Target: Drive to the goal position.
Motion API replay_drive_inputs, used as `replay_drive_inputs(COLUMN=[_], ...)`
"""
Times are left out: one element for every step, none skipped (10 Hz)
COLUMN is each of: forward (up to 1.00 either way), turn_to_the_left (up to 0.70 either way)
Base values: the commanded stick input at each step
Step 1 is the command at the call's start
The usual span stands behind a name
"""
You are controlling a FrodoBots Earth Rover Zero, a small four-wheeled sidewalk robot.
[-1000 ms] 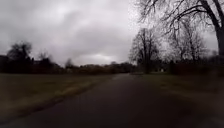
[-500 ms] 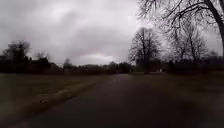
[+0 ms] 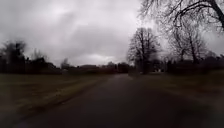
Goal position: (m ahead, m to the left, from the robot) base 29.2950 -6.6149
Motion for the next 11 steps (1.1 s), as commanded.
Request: replay_drive_inputs(forward=[1.0, 1.0, 1.0, 1.0, 1.0, 1.0, 1.0, 1.0, 1.0, 1.0, 1.0], turn_to_the_left=[0.0, 0.0, 0.0, 0.0, 0.0, 0.0, 0.0, 0.0, 0.0, 0.0, 0.0])
